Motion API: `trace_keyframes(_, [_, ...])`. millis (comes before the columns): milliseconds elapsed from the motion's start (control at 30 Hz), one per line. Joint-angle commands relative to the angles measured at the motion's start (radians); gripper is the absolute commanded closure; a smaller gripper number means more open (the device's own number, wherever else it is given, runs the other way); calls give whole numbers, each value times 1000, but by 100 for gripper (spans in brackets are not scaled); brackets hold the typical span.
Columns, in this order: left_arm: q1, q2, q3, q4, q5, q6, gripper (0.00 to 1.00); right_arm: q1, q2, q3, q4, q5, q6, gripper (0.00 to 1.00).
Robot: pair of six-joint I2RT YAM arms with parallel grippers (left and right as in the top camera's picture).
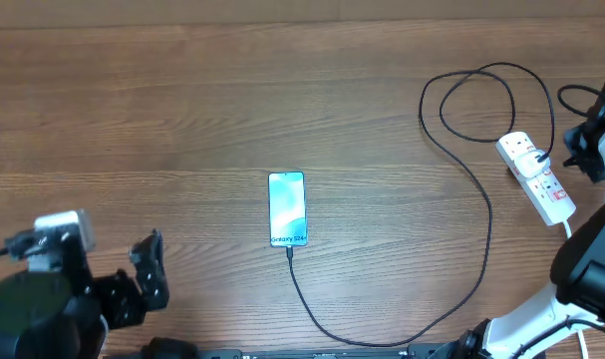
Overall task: Plug charger to phone and switch on socket
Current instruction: 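Move the right gripper over the white power strip's orange switch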
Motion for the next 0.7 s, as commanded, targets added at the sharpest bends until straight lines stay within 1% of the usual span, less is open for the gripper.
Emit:
trace_keyframes(0, [7, -86, -6, 1, -12, -9, 0, 1, 31, 0, 12, -92, -159, 96])
trace_keyframes(200, [7, -243, -6, 1, -12, -9, 0, 2, 85, 0, 8, -98, -166, 96])
trace_keyframes(433, [7, -401, -6, 0, -12, -9, 0, 2, 116, 0, 12, -251, -290, 96])
trace_keyframes(567, [7, -464, -6, -9, -12, -9, 0, 2, 116, 0, 8, -251, -290, 96])
trace_keyframes(667, [7, -496, -6, -46, -12, -9, 0, 2, 117, 0, 0, -250, -290, 96])
